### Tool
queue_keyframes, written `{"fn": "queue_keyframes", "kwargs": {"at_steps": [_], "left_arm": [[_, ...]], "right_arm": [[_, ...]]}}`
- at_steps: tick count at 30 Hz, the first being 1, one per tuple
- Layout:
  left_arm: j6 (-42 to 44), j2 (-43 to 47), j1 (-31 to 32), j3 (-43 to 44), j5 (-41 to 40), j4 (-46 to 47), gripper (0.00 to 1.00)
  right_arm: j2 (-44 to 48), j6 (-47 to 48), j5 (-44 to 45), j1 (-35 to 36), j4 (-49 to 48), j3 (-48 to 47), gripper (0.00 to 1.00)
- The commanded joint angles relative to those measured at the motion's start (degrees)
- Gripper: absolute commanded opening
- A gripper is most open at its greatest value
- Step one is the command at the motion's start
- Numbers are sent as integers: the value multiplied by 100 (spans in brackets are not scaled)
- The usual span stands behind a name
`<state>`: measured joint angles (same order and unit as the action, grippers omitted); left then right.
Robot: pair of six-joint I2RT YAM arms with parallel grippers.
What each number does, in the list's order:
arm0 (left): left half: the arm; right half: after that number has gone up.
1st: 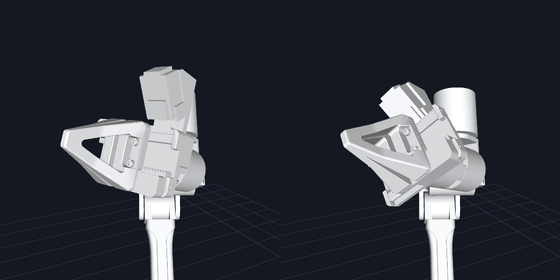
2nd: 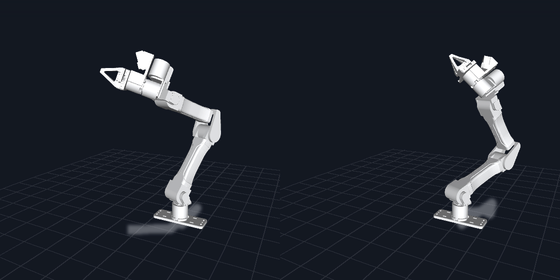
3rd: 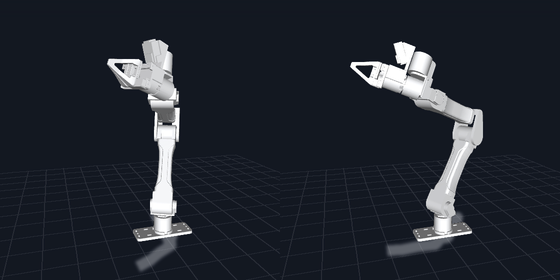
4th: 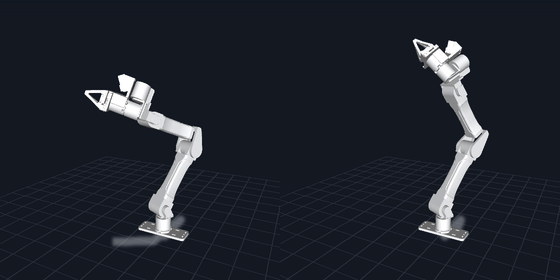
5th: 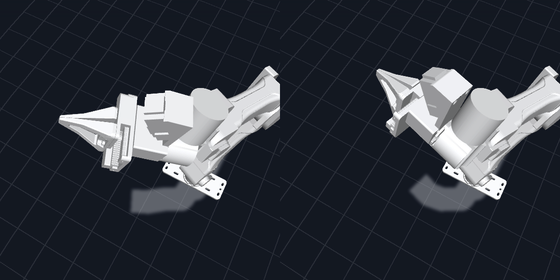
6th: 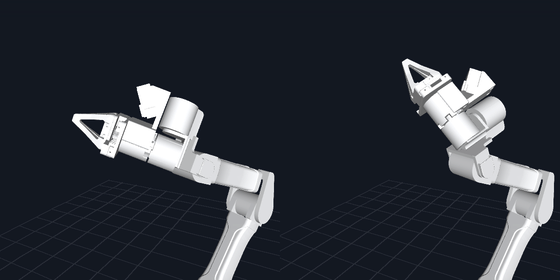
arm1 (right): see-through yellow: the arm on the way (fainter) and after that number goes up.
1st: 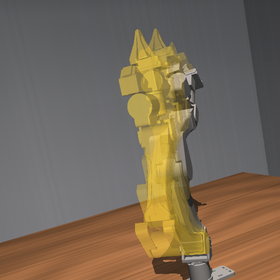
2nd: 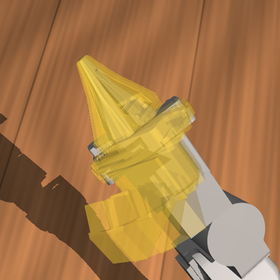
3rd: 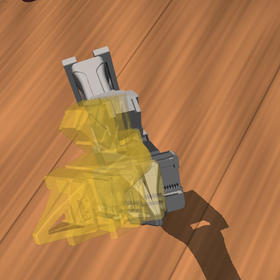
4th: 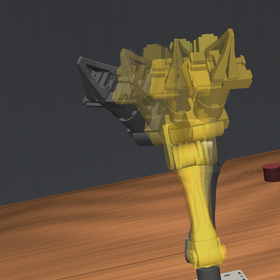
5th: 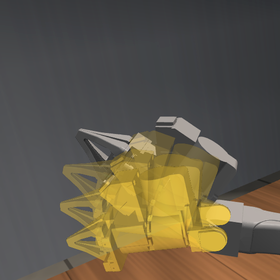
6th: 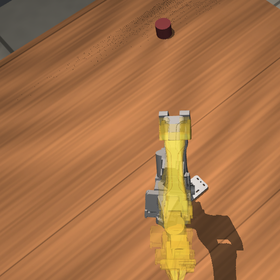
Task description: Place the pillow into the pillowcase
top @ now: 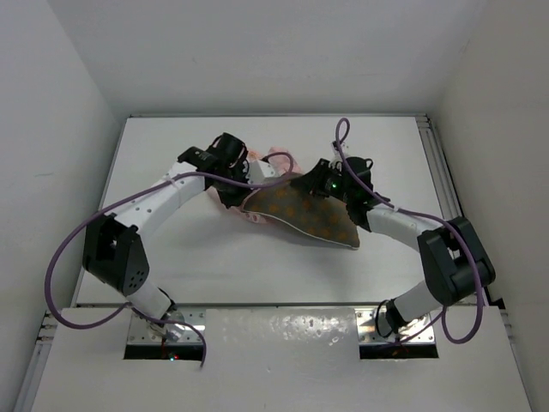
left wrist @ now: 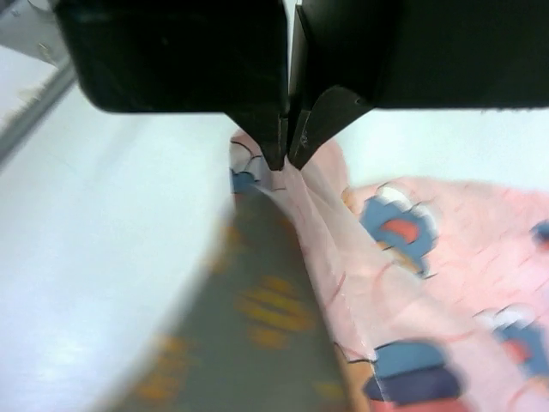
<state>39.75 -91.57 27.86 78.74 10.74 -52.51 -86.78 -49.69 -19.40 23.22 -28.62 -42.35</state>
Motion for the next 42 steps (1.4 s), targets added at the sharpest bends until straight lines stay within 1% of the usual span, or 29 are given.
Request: {"fn": "queue_keyframes", "kwargs": {"at_steps": [1, 4, 6, 9, 10, 13, 14, 15, 18, 19, 20, 21, 22, 24, 25, 26, 30, 31, 33, 35, 37, 38, 39, 41, 42], "left_arm": [[472, 271, 184, 64, 1235, -918, 0], [517, 263, 316, -359, 1587, -928, 0], [289, 236, 343, -456, 1694, -727, 0], [-229, 175, 282, -465, 1869, -280, 0], [-518, 105, 273, -395, 1914, -155, 0], [-1116, -89, 255, -237, 2089, 328, 2], [-1275, -141, 238, -123, 2116, 451, 2], [-1668, -238, 168, -96, 2081, 713, 3], [-2381, -370, 10, -26, 2055, 1232, 4], [-2488, -405, 9, -34, 2002, 1339, 6], [-2533, -440, 9, -8, 1993, 1418, 10], [-2612, -493, 9, 1, 1950, 1584, 12], [-2752, -528, 18, 1, 1923, 1656, 14], [-2771, -616, 53, 106, 1713, 1674, 29], [-2727, -634, 53, 176, 1625, 1665, 46], [-2692, -643, 71, 194, 1337, 1630, 51], [-2508, -713, 202, 238, 668, 1700, 66], [-2411, -748, 255, 264, 640, 1692, 68], [-2288, -792, 395, 273, 570, 1691, 69], [-2261, -810, 448, 265, 613, 1692, 58], [-2305, -827, 493, 299, 710, 1692, 37], [-2313, -827, 510, 335, 736, 1692, 12], [-2322, -854, 528, 405, 754, 1665, 1], [-2287, -880, 580, 826, 806, 1473, 0], [-2252, -889, 624, 1245, 876, 1376, 0]], "right_arm": [[-66, -233, 1042, -72, -468, -388, 0], [-207, -515, 1376, -2, -688, -388, 0], [-277, -646, 1657, 156, -541, -467, 0], [-383, -612, 1913, 463, -425, -450, 0], [-427, -612, 2079, 612, -408, -398, 0], [-480, -594, 2203, 815, -407, -300, 0], [-506, -533, 2195, 868, -416, -248, 0], [-489, -446, 2186, 903, -434, -222, 0], [-392, -16, 2221, 1131, -529, -72, 0], [-366, 108, 2160, 1236, -609, -20, 0], [-357, 335, 2003, 1272, -705, 77, 0], [-357, 468, 1958, 1307, -880, 121, 0], [-366, 565, 1731, 1360, -899, 139, 0], [-392, 768, 1457, 1395, -891, 157, 0], [-392, 742, 1448, 1404, -891, 218, 0], [-383, 724, 1465, 1404, -934, 253, 0], [-392, 680, 1562, 1387, -1101, 359, 0], [-418, 671, 1553, 1361, -1119, 315, 0], [-488, 610, 1466, 1343, -1198, 236, 0], [-532, 548, 1360, 1334, -1286, 175, 0], [-603, 522, 1176, 1325, -1339, 61, 0], [-620, 522, 1132, 1316, -1365, 25, 0], [-638, 531, 1079, 1308, -1383, -19, 0], [-699, 557, 964, 1308, -1427, -98, 0], [-726, 548, 938, 1299, -1470, -124, 0]]}}
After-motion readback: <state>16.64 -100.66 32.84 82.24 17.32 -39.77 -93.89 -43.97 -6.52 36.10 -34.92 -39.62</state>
